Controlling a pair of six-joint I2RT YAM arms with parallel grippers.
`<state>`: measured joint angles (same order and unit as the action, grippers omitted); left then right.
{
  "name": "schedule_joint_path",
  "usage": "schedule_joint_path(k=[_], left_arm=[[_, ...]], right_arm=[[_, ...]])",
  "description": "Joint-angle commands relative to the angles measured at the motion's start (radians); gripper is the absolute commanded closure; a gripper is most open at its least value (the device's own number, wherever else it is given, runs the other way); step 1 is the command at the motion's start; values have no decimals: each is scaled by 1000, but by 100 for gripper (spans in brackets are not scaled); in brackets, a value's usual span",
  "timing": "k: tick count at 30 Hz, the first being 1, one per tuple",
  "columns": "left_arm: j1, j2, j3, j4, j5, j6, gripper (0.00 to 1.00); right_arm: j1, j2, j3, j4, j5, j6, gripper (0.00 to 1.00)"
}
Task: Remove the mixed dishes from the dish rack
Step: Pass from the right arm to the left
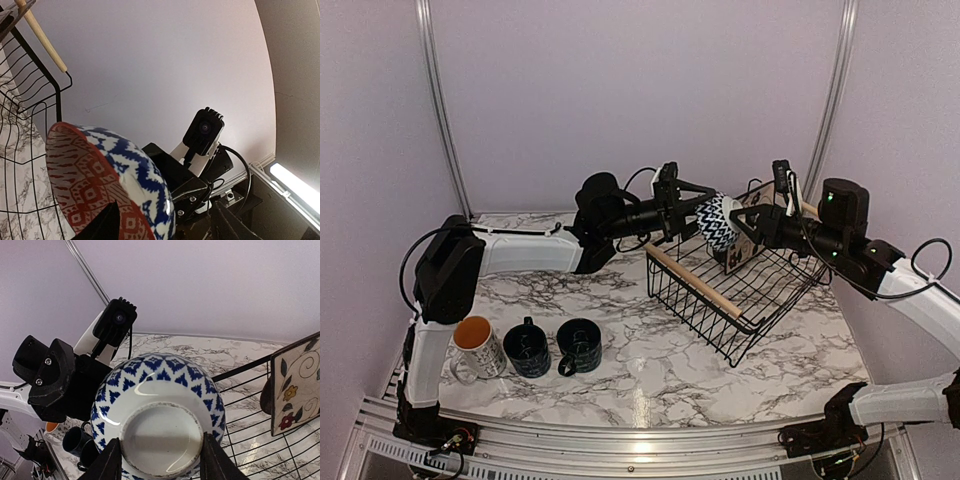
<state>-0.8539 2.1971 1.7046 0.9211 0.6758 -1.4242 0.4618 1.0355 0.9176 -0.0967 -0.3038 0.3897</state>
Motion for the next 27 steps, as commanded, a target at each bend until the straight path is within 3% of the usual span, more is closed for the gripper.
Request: schedule_joint_path(k=[1,10,20,23,27], left_arm=[[-8,12,-33,243,30,-139,43],[-30,-11,-59,217,42,-128,60],[-34,-42,-76,232,44,-131,92],[-33,-83,-101,204,45,-95,99],[-19,-162,-154,131,44,-19,100]], right_arm=[[-5,-21,18,86,-46,22,72],[-5,-29,10,118,-73,12,72],[-5,-34,7,118,-117,1,71],[-4,-35,8,115,-130,-2,65],[-4,-41,7,111,-142,-8,46]])
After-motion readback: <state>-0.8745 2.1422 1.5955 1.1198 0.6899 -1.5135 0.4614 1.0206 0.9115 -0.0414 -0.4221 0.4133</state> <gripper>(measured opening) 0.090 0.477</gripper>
